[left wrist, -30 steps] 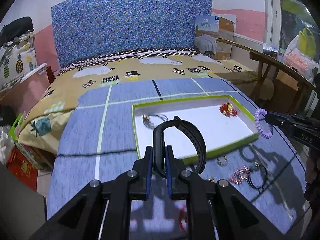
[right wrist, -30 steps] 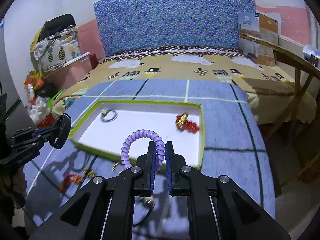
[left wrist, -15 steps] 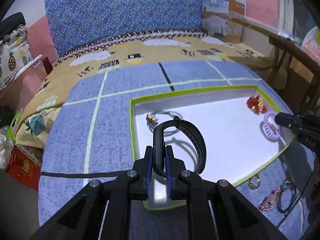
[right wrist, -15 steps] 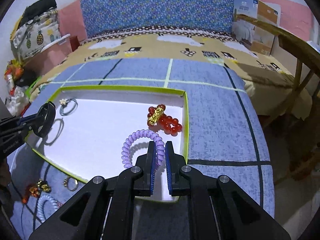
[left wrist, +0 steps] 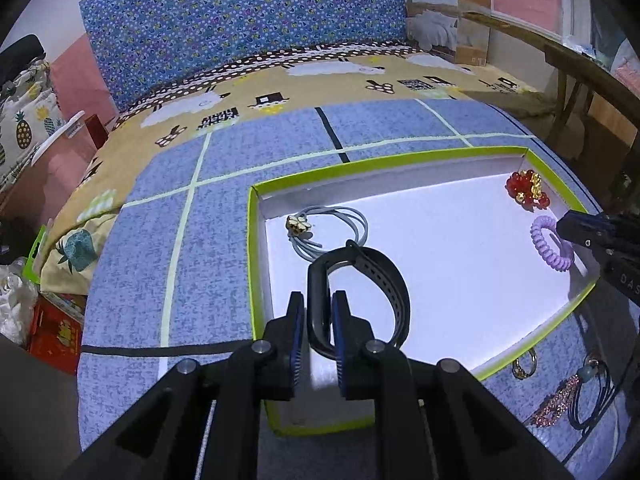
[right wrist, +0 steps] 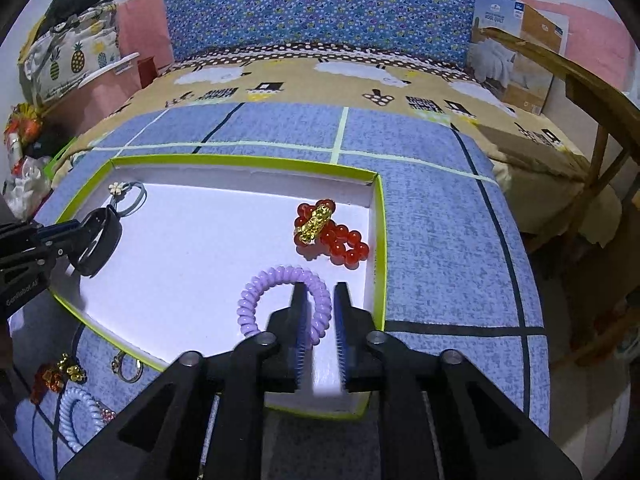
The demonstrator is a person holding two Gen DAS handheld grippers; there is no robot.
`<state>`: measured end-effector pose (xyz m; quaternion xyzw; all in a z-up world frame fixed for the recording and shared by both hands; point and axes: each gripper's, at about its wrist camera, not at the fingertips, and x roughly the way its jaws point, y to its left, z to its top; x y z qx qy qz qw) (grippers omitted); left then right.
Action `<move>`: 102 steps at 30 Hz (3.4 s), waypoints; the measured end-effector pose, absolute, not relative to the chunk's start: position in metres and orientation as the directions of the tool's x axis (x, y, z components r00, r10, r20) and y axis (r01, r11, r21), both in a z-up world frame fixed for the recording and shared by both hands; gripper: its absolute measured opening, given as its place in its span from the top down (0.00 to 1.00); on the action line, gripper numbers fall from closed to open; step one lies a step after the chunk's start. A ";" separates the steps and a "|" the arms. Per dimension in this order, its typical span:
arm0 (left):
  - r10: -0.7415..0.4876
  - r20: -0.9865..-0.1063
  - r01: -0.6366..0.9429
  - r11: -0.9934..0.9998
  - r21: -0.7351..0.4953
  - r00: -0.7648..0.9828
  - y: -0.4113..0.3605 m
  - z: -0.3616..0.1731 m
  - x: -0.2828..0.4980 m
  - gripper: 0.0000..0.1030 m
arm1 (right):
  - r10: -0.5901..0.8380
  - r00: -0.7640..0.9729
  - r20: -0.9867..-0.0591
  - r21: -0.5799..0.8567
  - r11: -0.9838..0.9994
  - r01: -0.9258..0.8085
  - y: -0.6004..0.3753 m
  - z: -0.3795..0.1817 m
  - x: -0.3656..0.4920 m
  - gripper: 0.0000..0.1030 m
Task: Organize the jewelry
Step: 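Release black strap into box with left tool while right tool releases purple hair tie, then move left tool to red tassel knot while right tool approaches pink hairpin, then grasp red tassel knot with left tool while right tool grasps pink rhinestone hairpin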
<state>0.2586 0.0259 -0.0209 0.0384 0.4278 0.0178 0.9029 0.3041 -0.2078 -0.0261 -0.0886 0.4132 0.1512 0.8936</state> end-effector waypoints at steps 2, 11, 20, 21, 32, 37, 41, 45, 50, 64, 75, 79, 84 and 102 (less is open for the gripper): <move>0.051 -0.767 0.001 0.998 0.067 0.639 0.028 -0.019 0.256 0.80 | 0.195 0.623 -0.758 -0.034 0.941 -0.337 -0.208 -0.023 0.301 0.84; 0.004 -0.707 0.006 1.000 0.011 0.707 0.034 0.003 0.218 0.78 | 0.215 0.688 -0.693 -0.042 0.941 -0.336 -0.208 0.006 0.255 0.84; -0.044 -0.669 0.030 0.999 -0.032 0.742 0.030 0.017 0.163 0.78 | 0.257 0.725 -0.639 -0.024 0.935 -0.353 -0.207 0.032 0.196 0.84; -0.051 -0.666 0.036 0.999 -0.036 0.744 0.029 0.018 0.156 0.78 | 0.260 0.729 -0.633 -0.024 0.935 -0.355 -0.207 0.033 0.190 0.84; -0.096 -0.606 0.093 0.995 -0.036 0.790 0.016 0.032 0.101 0.78 | 0.289 0.746 -0.600 -0.029 0.924 -0.381 -0.203 0.045 0.138 0.84; -0.108 -0.596 0.106 0.994 -0.038 0.796 0.013 0.037 0.086 0.78 | 0.297 0.754 -0.587 -0.033 0.921 -0.388 -0.200 0.050 0.122 0.84; -0.115 -0.589 0.109 0.993 -0.046 0.800 0.012 0.039 0.077 0.78 | 0.301 0.758 -0.579 -0.034 0.920 -0.391 -0.200 0.053 0.114 0.84; -0.121 -0.585 0.110 0.992 -0.055 0.802 0.012 0.038 0.070 0.77 | 0.304 0.761 -0.573 -0.035 0.919 -0.393 -0.201 0.053 0.106 0.84; -0.124 -0.582 0.112 0.992 -0.058 0.804 0.011 0.036 0.061 0.73 | 0.302 0.762 -0.572 -0.038 0.919 -0.393 -0.200 0.052 0.099 0.84; -0.123 -0.576 0.117 0.992 -0.047 0.808 0.011 0.028 0.054 0.70 | 0.332 0.739 -0.586 0.001 0.913 -0.408 -0.212 0.037 0.087 0.83; -0.124 -0.608 0.121 0.992 -0.046 0.784 0.015 0.013 0.064 0.69 | 0.363 0.711 -0.602 0.069 0.911 -0.406 -0.221 0.024 0.094 0.83; -0.125 -0.624 0.122 0.991 -0.048 0.771 0.016 0.007 0.070 0.67 | 0.375 0.698 -0.610 0.099 0.910 -0.403 -0.226 0.019 0.099 0.83; -0.130 -0.646 0.127 0.991 -0.051 0.752 0.016 -0.002 0.079 0.65 | 0.387 0.678 -0.625 0.128 0.907 -0.401 -0.229 0.012 0.106 0.83; -0.131 -0.724 0.133 0.990 -0.054 0.677 0.007 -0.029 0.113 0.65 | 0.355 0.605 -0.713 0.141 0.917 -0.372 -0.224 -0.024 0.152 0.62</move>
